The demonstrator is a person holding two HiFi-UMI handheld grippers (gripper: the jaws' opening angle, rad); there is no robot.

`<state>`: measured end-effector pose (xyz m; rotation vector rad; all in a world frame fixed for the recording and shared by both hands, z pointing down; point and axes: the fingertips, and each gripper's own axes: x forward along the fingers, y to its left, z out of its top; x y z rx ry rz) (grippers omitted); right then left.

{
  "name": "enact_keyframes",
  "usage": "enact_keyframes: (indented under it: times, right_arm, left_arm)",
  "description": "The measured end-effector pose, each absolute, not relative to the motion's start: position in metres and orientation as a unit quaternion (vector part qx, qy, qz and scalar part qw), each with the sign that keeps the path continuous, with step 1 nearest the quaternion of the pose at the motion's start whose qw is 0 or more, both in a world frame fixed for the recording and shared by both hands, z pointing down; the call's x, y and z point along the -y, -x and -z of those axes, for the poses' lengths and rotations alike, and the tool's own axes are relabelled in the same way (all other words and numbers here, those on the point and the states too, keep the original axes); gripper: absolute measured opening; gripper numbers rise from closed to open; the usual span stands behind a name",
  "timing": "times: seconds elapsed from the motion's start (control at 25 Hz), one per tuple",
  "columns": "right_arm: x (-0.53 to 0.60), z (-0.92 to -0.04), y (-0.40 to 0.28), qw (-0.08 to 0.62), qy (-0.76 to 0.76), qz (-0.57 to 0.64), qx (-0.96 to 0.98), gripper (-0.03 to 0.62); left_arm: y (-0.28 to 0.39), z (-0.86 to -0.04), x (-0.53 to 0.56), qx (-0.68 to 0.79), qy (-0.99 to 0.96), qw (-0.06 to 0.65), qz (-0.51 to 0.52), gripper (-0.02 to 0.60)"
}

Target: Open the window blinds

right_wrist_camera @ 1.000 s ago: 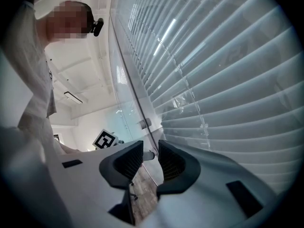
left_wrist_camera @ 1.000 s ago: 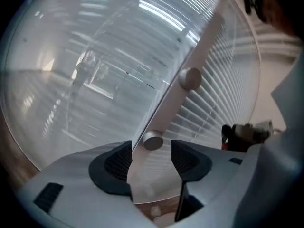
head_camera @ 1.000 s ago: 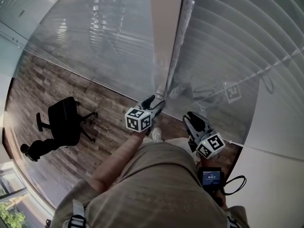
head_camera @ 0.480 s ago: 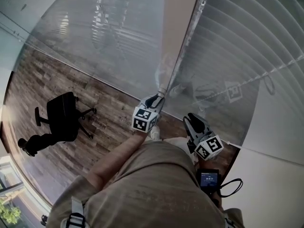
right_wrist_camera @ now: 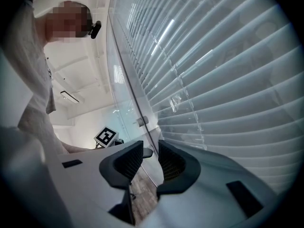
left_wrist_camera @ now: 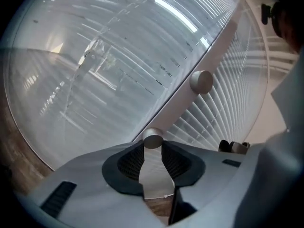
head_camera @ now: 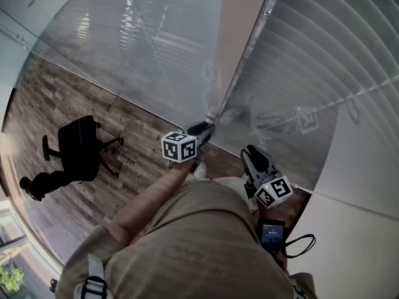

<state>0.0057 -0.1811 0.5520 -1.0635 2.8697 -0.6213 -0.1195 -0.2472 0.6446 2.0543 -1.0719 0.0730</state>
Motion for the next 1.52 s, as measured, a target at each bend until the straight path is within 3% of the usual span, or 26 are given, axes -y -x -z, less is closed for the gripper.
enact_keyframes:
  times: [0.36, 0.44, 0.6, 0.68, 0.84, 1.04, 1.44, 1.52]
  right_arm:
    - [0.192, -0.545, -0.008, 0.008, 0.342, 0.196, -0.919, 0.103]
    - [0.193, -0.545, -0.009, 0.006, 0.341, 0.196, -0.919, 0.103]
    - [0.195, -0.557, -0.015, 0.006, 0.341, 0.197, -0.919, 0.103]
    - [0.195, -0.559, -0.014, 0.006, 0.341, 0.199, -0.919, 0.103]
    - [0.191, -0.545, -0.003, 0.002, 0.339, 0.198, -0.920, 0.103]
    - [0.192, -0.539, -0.001, 0.001, 0.338, 0.199, -0.920, 0.103]
    - [0.196, -0.549, 0.001, 0.000, 0.336, 0.204, -0.919, 0.103]
    - [0.196, -0.548, 0.002, 0.000, 0.336, 0.204, -0.919, 0.103]
  left_arm:
    - [0.118, -0.640, 0.252, 0.375, -0.772, 0.506, 0.082, 0.127]
    - [0.118, -0.639, 0.252, 0.390, -0.790, 0.470, 0.054, 0.128]
    - [0.118, -0.645, 0.254, 0.445, -0.836, 0.310, -0.085, 0.186]
    - [0.118, -0.641, 0.257, 0.458, -0.842, 0.254, -0.126, 0.186]
    - [0.120, -0.625, 0.255, 0.463, -0.842, 0.240, -0.136, 0.139]
    - [0.123, -0.618, 0.256, 0.453, -0.838, 0.288, -0.097, 0.137]
    - [0.128, -0.630, 0.261, 0.393, -0.763, 0.505, 0.093, 0.133]
    - [0.129, -0.629, 0.261, 0.386, -0.752, 0.521, 0.116, 0.133]
